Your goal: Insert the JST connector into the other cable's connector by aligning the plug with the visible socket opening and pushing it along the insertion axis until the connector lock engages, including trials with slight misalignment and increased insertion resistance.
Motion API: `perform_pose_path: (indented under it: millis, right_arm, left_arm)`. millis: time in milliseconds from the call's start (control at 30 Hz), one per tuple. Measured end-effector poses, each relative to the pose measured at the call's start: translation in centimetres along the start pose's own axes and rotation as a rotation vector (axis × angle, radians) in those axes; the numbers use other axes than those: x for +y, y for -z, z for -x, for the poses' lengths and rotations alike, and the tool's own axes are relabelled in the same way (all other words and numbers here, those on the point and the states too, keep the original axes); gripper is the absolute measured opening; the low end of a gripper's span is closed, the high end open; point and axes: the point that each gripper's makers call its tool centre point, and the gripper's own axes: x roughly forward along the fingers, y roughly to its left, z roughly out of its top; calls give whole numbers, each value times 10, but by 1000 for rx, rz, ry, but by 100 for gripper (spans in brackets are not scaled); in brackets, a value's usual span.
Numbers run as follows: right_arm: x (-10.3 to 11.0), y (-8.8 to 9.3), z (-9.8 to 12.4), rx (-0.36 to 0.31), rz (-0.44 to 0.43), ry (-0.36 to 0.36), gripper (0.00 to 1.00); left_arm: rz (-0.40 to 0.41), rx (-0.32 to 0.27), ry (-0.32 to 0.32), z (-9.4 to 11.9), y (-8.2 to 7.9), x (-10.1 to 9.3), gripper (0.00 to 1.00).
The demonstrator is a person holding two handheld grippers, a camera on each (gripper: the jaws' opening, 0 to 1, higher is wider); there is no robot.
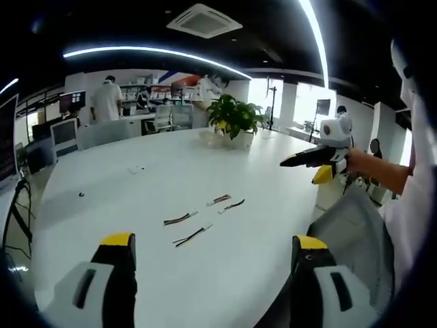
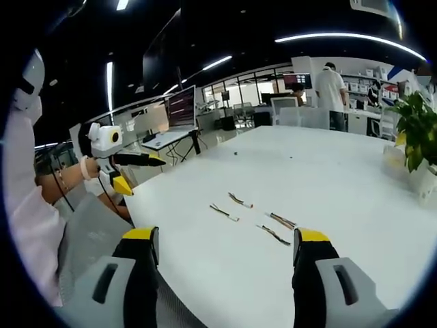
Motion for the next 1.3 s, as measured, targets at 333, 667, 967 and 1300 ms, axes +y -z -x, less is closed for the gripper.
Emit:
perform_pose_path:
  millis: [333,667,967,1300]
  right_arm:
    - [-3,3,-6,21,6,-3,79]
    - [-8,5,-10,33,-4,-7,78]
    - [-13,4,-15,37,-6,-13,77]
    - [-21,-3,-22,13,23,-6,73]
  left_arm:
    - [9,7,-6,-3,3,7,93]
    - [-1,30,-10,-7,8,12,93]
    - [-2,21,0,-11,3,14,93]
    - [-37,27,4,-17,-5,22,93]
